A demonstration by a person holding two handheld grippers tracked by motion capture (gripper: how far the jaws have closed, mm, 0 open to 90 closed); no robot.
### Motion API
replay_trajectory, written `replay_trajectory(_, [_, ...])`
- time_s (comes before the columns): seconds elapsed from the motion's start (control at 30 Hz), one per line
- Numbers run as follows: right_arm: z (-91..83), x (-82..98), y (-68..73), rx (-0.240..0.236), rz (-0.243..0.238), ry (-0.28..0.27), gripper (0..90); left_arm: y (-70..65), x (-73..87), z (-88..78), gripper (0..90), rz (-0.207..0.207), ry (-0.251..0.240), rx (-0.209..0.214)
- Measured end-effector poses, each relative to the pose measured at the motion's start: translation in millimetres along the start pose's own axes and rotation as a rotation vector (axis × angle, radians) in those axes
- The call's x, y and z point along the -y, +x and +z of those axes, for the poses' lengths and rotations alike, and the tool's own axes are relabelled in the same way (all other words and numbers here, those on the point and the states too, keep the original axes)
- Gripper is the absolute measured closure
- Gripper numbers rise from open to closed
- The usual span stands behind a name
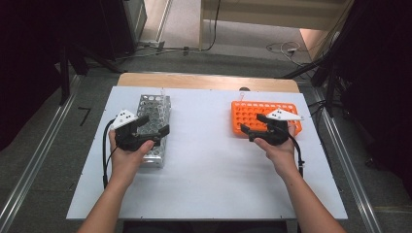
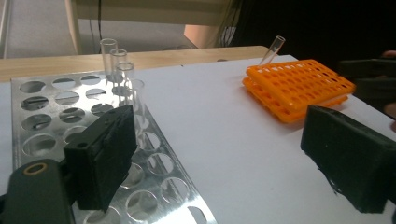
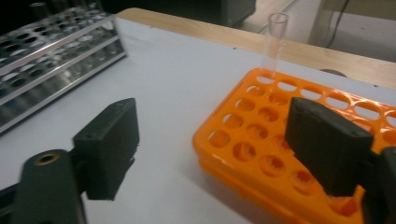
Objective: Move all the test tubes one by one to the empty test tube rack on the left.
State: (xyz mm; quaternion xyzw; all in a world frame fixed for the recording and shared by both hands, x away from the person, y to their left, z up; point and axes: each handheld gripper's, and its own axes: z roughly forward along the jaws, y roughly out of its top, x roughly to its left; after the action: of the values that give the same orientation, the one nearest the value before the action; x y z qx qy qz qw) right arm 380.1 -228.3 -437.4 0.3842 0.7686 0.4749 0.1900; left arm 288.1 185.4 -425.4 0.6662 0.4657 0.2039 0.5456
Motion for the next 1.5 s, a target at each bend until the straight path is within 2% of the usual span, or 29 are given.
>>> replay_trajectory(0.3, [39.1,-18.4,-13.0,0.094,0.033,0.039,35.5,-21.0,10.1,-12.0,2.8,0.033,-0.004,0.05])
replay_trajectory(0.5, [60.0,-24.6,-23.0,0.098,0.072,0.053,42.3,-30.5,16.2,-19.6,0.0,0.044,-0.016,0.075])
replay_trajectory(0.57, [65.0,-25.9,-24.8,0.099,0.091,0.051,45.1,-33.1,17.7,-21.4,0.0,0.061,-0.013,0.066])
replay_trajectory(0.77, [80.8,-27.9,-27.7,0.111,0.112,0.093,52.5,-32.9,21.0,-21.8,0.0,0.053,0.005,0.074])
replay_trajectory(0.83, [84.1,-28.4,-28.4,0.118,0.126,0.09,54.9,-32.5,21.9,-21.5,0.0,0.052,0.012,0.073])
replay_trajectory(1.03, [96.7,-30.8,-26.6,0.14,0.12,0.127,59.0,-32.3,24.0,-20.2,0.0,0.043,0.023,0.075])
replay_trajectory(1.27, [104.9,-39.6,-22.5,0.225,0.118,0.153,62.0,-33.7,25.0,-19.5,0.0,0.043,0.028,0.081])
replay_trajectory(1.37, [108.6,-41.1,-22.0,0.26,0.122,0.173,68.7,-34.3,25.0,-19.8,0.0,0.044,0.029,0.082])
replay_trajectory(1.5, [109.0,-41.5,-22.0,0.272,0.122,0.176,73.8,-33.8,24.9,-20.8,0.0,0.041,0.024,0.079])
